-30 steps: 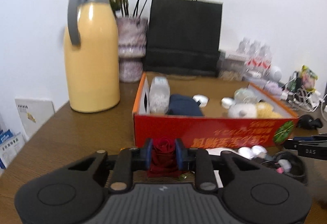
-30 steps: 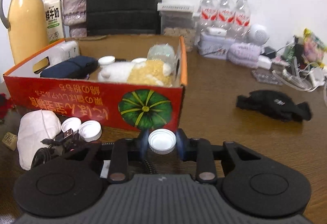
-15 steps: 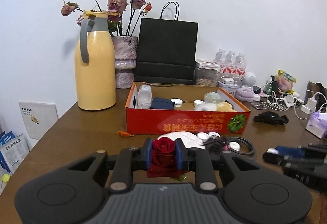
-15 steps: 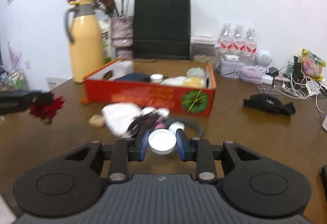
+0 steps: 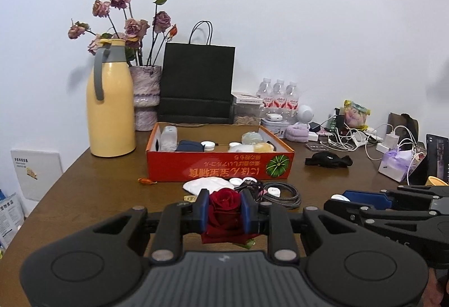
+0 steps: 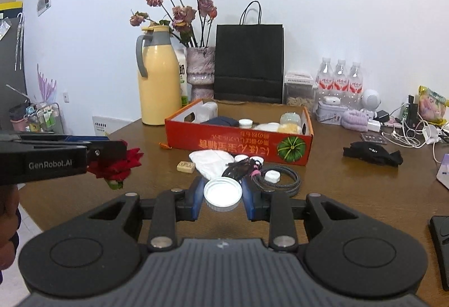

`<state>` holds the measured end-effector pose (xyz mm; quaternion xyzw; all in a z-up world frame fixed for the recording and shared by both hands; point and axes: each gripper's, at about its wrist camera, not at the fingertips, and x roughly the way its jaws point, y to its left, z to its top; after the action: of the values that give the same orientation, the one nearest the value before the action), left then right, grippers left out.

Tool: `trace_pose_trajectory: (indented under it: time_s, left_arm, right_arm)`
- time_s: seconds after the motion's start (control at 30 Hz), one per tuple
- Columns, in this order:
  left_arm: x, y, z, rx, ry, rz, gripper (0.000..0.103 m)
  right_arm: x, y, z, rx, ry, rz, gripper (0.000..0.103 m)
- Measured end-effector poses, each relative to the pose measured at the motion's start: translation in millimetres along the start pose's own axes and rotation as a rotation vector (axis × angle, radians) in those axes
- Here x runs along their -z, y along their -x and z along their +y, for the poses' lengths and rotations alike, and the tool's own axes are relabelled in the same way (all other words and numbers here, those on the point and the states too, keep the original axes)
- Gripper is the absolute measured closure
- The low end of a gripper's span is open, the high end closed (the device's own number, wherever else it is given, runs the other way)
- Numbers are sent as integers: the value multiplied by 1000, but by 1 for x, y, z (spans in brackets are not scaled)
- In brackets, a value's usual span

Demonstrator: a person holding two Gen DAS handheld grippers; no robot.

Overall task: Organize objects
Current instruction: 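Carry the rose and cap into the box and open both tools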

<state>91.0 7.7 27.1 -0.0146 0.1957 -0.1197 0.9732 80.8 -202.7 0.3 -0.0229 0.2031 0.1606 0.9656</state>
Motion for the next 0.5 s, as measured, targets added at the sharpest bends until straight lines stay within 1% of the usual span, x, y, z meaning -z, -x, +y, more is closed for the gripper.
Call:
trace_pose_trajectory:
  time_s: [0.1, 0.23, 0.33, 0.5]
  left_arm:
    - [-4, -13, 2, 5, 5, 10, 81]
    - [-17, -46, 8, 28, -2, 23, 81]
    - [-36, -77, 10, 35, -30, 6, 81]
    - [-74, -138, 14, 24, -57, 17, 81]
  right_arm:
    - [-2, -12, -5, 9, -11, 11, 73]
    - [-13, -41, -17, 6, -12, 27, 73]
    - [-32, -72, -31, -13, -38, 34, 73]
    - [-76, -132, -57, -45, -78, 32, 73]
